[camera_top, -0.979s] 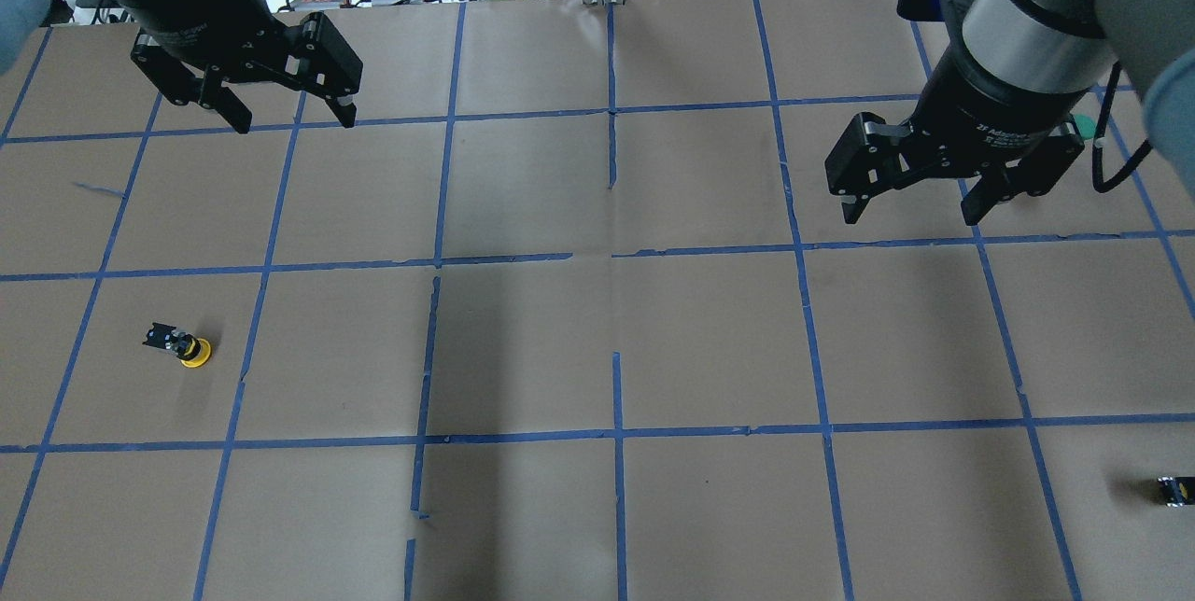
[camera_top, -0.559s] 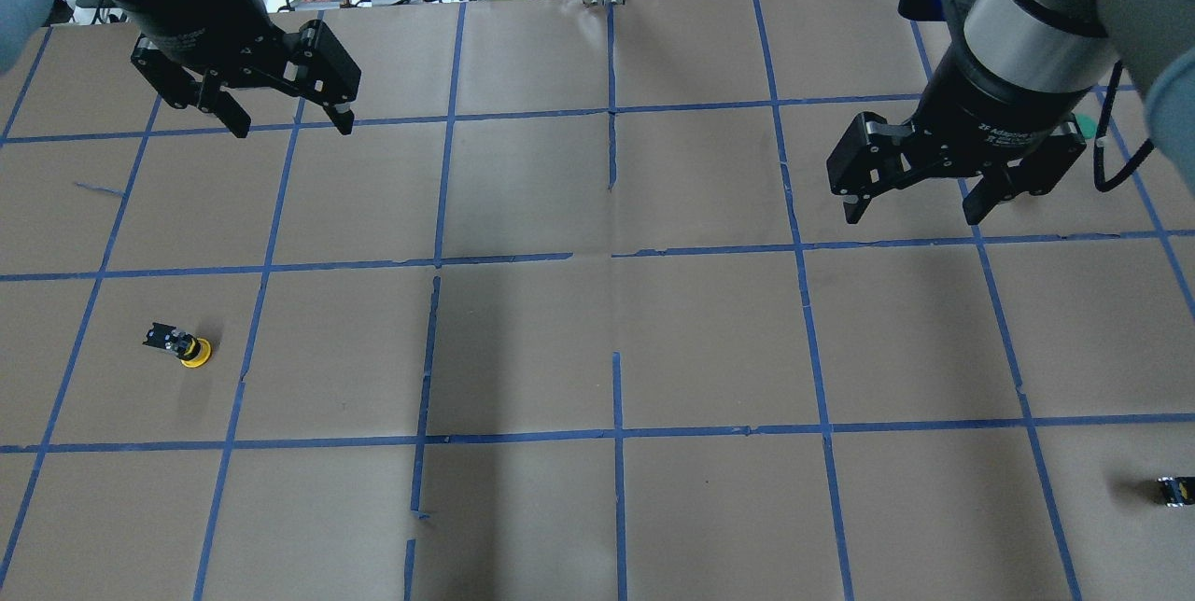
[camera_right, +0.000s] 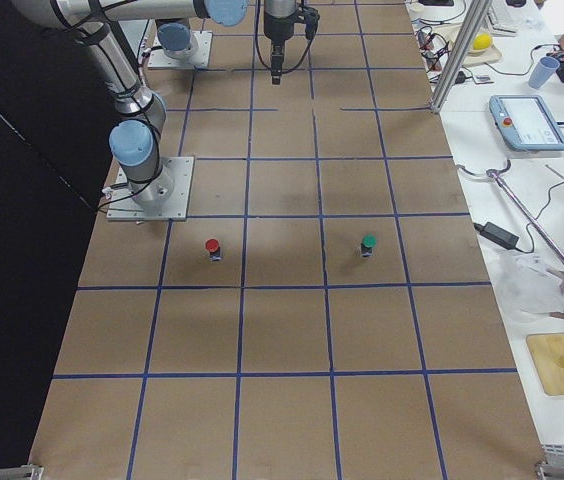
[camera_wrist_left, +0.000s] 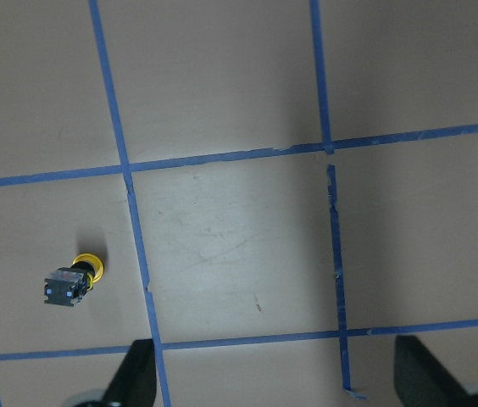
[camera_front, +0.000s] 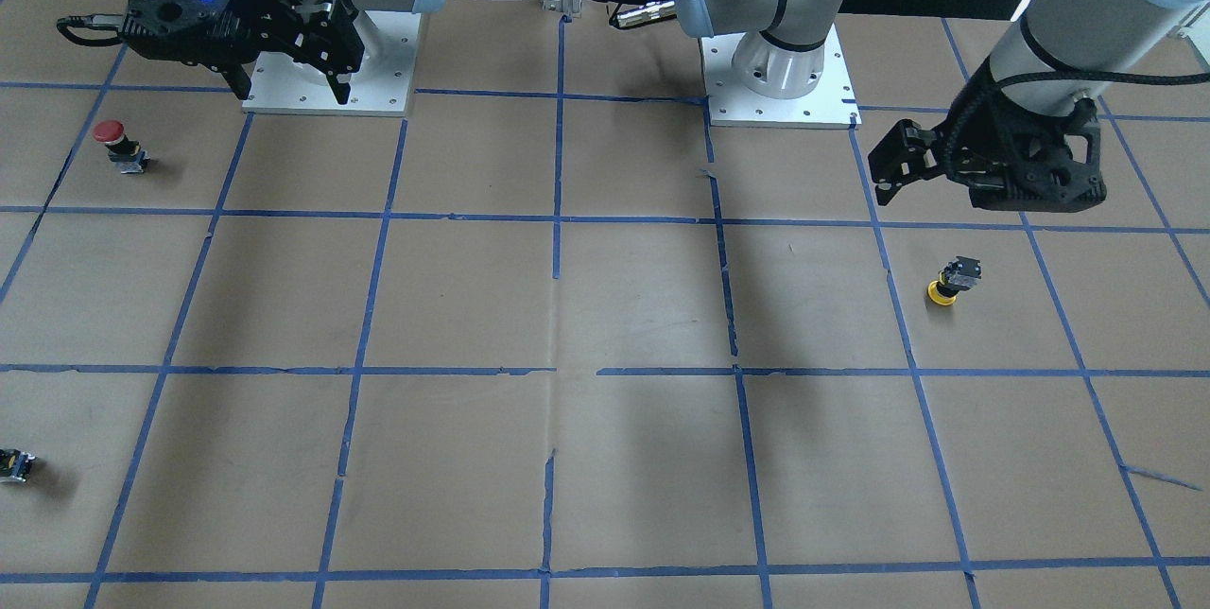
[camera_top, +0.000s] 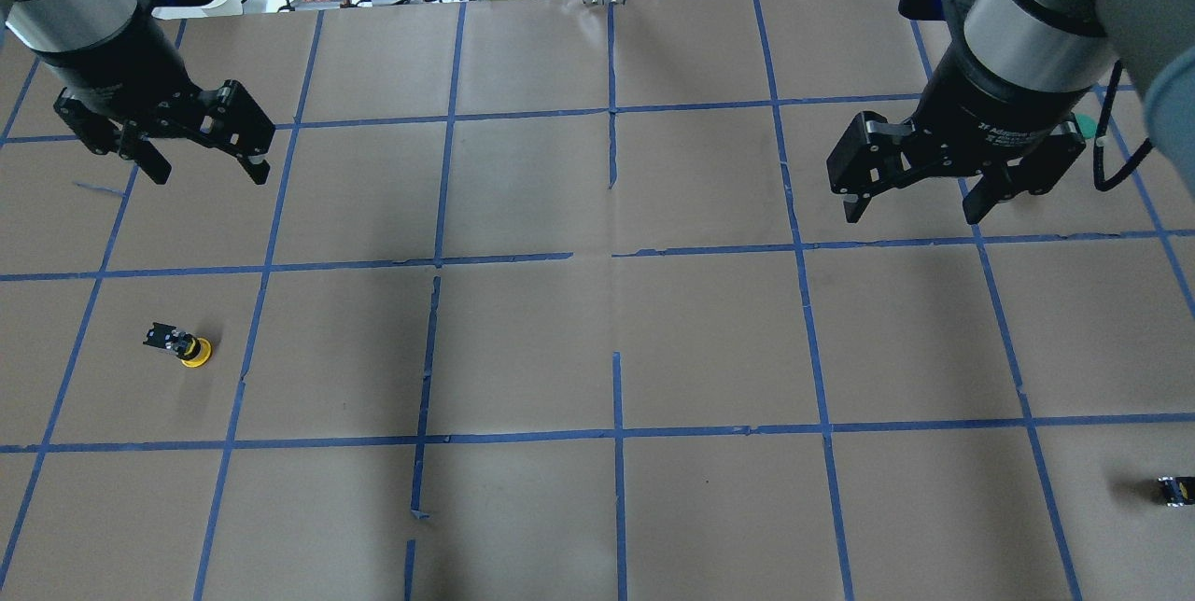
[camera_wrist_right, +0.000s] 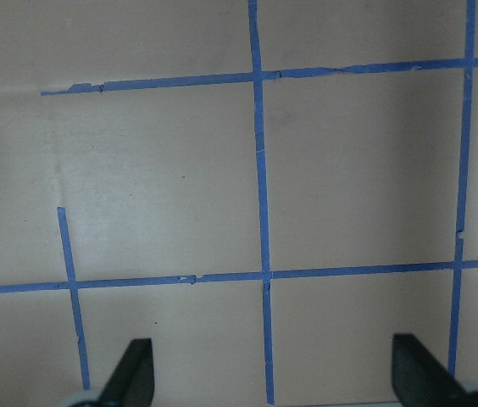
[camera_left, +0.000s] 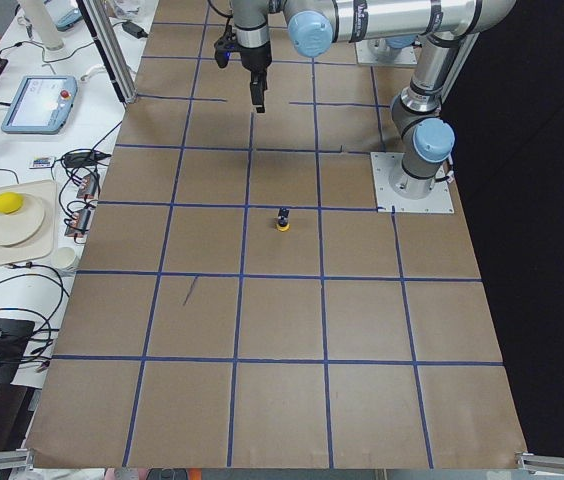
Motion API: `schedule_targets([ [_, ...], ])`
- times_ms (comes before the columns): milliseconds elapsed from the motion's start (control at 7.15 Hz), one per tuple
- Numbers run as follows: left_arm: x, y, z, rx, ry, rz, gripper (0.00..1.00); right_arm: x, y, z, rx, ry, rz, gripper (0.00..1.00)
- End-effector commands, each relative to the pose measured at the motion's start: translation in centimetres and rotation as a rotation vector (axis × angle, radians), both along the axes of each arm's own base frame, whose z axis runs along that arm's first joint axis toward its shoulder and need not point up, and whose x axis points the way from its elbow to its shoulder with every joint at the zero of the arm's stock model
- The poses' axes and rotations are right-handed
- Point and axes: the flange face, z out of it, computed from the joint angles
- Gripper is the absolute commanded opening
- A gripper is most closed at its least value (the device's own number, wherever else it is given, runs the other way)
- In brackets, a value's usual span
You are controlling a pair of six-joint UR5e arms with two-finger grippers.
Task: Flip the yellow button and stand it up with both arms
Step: 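Move the left gripper down over the yellow-capped button lying on its side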
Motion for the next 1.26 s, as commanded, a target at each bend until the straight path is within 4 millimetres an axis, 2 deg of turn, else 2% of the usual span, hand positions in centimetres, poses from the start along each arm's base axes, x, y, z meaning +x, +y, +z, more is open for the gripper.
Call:
schedule_targets([
  [0, 5.8, 0.8, -3.5, 0.073, 0.038, 0.007, 0.99, 0.1, 0.0, 0.0, -0.001, 0.0, 0.0, 1.0],
  [140, 6.4, 1.2, -4.7, 0.094, 0.03, -0.054, 0.99, 0.1, 0.0, 0.0, 0.002, 0.002, -0.005, 1.0],
  [280, 7.2, -0.1, -5.8, 0.042, 0.008, -0.061, 0.99, 0.0, 0.1, 0.0, 0.002, 0.003, -0.009, 1.0],
  [420, 8.0, -0.4, -7.2, 0.02, 0.003, -0.068, 0.92, 0.0, 0.1, 0.1, -0.001, 0.004, -0.012, 1.0],
  [559, 10.2, 0.3, -8.9, 0.048, 0.037, -0.168, 0.91, 0.0, 0.1, 0.2, -0.007, 0.005, -0.012, 1.0],
  [699, 12.9, 1.1, -10.3, 0.044, 0.048, -0.179, 0.91, 0.0, 0.0, 0.1, -0.008, 0.004, -0.012, 1.0],
  [839, 14.6, 2.0, -12.6, 0.01, 0.027, -0.166, 0.92, 0.1, 0.0, 0.1, -0.008, 0.004, -0.017, 1.0],
  [979, 15.1, 3.3, -15.9, -0.03, 0.004, -0.233, 0.99, 0.5, 0.0, 0.1, -0.01, -0.011, -0.019, 1.0],
  [1119, 15.5, 5.2, -19.2, -0.067, -0.021, -0.225, 0.99, 0.4, 0.0, 0.2, -0.012, -0.01, -0.025, 1.0],
])
